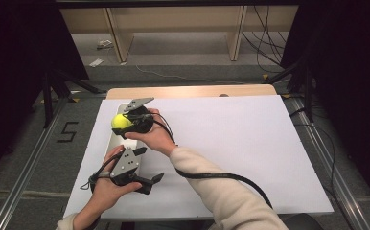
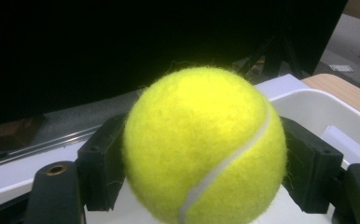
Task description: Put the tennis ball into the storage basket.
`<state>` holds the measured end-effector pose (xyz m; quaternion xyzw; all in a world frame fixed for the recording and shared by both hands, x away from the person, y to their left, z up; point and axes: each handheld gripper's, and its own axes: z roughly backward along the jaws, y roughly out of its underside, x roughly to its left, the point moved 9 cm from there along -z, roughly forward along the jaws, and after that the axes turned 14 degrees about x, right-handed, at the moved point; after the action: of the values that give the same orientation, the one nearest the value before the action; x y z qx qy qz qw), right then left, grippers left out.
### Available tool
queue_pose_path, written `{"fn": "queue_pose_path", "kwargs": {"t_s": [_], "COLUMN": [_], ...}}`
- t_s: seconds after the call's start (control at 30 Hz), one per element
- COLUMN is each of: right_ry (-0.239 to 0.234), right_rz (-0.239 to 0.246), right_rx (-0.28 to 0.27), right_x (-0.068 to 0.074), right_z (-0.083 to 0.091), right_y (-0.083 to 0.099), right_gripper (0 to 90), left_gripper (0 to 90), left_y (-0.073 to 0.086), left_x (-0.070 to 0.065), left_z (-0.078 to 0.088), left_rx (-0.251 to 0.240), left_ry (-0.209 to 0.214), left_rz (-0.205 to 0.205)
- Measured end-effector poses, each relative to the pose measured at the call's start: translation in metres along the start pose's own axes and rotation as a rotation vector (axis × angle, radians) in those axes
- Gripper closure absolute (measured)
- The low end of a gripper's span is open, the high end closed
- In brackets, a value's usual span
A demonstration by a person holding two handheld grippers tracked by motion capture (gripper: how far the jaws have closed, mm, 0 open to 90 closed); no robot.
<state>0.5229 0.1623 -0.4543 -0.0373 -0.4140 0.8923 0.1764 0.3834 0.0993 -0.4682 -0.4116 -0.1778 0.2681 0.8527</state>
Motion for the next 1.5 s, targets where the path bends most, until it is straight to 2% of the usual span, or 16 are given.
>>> {"fn": "queue_pose_path", "kwargs": {"t_s": [1.5], "right_ry": [-0.001], "right_rz": [-0.005], "right_rx": [0.038], "right_x": [-0.0036], "right_z": [-0.0102], "right_y": [0.0076], "right_gripper": [26.1], "left_gripper": [1.0], "left_y": [0.0000], "left_x": [-0.0010], "left_z": [-0.0002], "left_rx": [0.000], "left_ry": [0.004], "left_rz": [0.000]}}
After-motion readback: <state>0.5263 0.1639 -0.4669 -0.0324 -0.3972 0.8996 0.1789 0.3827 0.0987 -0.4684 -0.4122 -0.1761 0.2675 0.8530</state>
